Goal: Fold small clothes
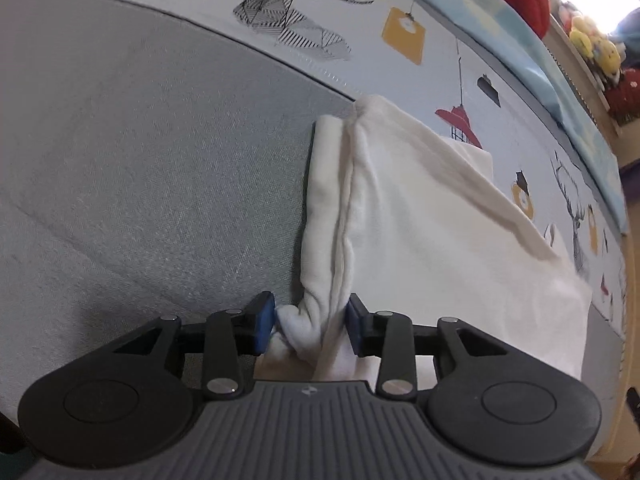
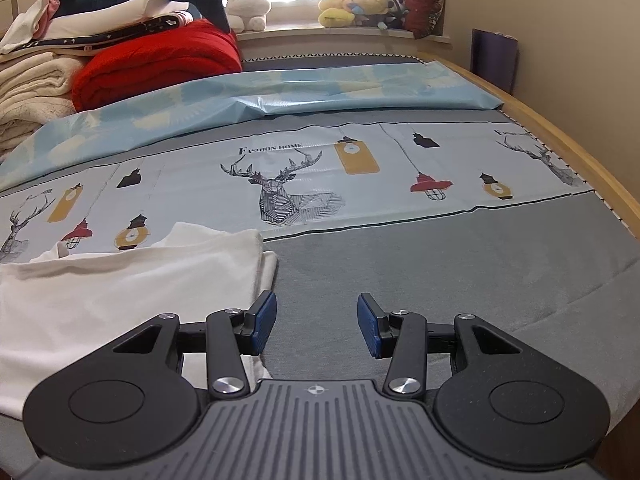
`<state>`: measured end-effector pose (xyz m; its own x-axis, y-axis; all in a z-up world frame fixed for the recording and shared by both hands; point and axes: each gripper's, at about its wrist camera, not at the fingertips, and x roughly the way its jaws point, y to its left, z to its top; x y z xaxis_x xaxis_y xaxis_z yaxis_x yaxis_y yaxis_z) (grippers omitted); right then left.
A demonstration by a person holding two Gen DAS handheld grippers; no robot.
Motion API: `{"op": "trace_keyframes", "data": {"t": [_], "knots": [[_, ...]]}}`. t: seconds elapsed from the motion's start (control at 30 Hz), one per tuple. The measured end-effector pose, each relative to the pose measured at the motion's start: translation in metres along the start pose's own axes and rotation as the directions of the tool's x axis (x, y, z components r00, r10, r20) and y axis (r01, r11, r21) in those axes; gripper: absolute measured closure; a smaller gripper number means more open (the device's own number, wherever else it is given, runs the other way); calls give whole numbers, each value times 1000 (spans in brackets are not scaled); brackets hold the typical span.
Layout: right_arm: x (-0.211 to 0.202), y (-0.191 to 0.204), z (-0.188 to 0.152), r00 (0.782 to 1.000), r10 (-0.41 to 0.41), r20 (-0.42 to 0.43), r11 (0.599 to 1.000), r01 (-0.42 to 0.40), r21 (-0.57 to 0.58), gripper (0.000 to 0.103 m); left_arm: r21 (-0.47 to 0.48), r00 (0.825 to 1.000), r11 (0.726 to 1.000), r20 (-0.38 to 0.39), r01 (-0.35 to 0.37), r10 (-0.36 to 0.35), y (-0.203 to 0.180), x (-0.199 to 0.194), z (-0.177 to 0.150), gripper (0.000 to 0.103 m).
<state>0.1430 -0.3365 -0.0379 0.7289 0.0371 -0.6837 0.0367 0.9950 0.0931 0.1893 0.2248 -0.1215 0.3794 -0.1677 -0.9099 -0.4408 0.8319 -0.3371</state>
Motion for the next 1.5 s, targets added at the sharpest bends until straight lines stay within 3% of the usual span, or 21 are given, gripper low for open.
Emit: {"op": "trace_keyframes", "data": {"t": [0.17, 0.27, 0.4, 0.53, 0.63, 0.7, 0.8, 0.97, 1.07, 1.17, 1.23, 1.27, 1.3, 1.37, 1.5], "knots": [[3, -8, 0, 1000, 5, -12, 1000, -5, 13, 56, 34, 999, 999, 5, -35, 34, -11, 10, 2, 60], [5, -10, 0, 1000, 12, -18, 1000, -12, 11, 56, 84, 998, 994, 28, -63, 61, -19, 11, 0, 75], [7, -13, 1, 1000, 14, -28, 1000, -13, 20, 56, 122, 993, 988, 87, -94, 84, -38, -2, -4, 81], [10, -16, 3, 999, 17, -43, 999, -15, 50, 56, 213, 989, 975, 113, 69, -95, -75, -26, -17, 82], [12, -17, 4, 998, 32, -50, 997, -28, 68, 56, 326, 974, 931, 99, 162, -204, -117, -36, -36, 83], [12, -16, 5, 998, 45, -52, 996, -41, 76, 56, 357, 956, 903, 74, 241, -284, -146, -35, -45, 83], [11, -14, 4, 997, 61, -49, 995, -57, 77, 56, 378, 907, 842, 17, 384, -421, -191, -32, -61, 83], [10, -14, 3, 996, 71, -58, 994, -66, 85, 56, 353, 819, 754, -66, 554, -570, -260, -16, -93, 83], [10, -16, 3, 996, 70, -62, 994, -64, 92, 56, 341, 799, 737, -79, 583, -596, -293, 0, -105, 82], [12, -19, 3, 995, 64, -70, 994, -57, 97, 56, 315, 801, 746, -90, 586, -592, -314, 16, -114, 78], [15, -21, 2, 994, 69, -80, 993, -61, 104, 56, 270, 768, 723, -120, 635, -629, -314, 20, -110, 74], [16, -22, 2, 993, 76, -85, 992, -67, 108, 56, 267, 766, 723, -120, 637, -631, -311, 18, -107, 71], [17, -23, 1, 992, 84, -91, 991, -74, 112, 56, 275, 778, 733, -117, 622, -617, -307, 16, -101, 70], [20, -23, 1, 989, 107, -107, 988, -93, 126, 56, 293, 818, 769, -104, 569, -565, -297, 14, -92, 70], [30, -18, 1, 972, 178, -156, 972, -149, 182, 56, 297, 864, 814, -102, 500, -493, -253, 9, -75, 70]]}}
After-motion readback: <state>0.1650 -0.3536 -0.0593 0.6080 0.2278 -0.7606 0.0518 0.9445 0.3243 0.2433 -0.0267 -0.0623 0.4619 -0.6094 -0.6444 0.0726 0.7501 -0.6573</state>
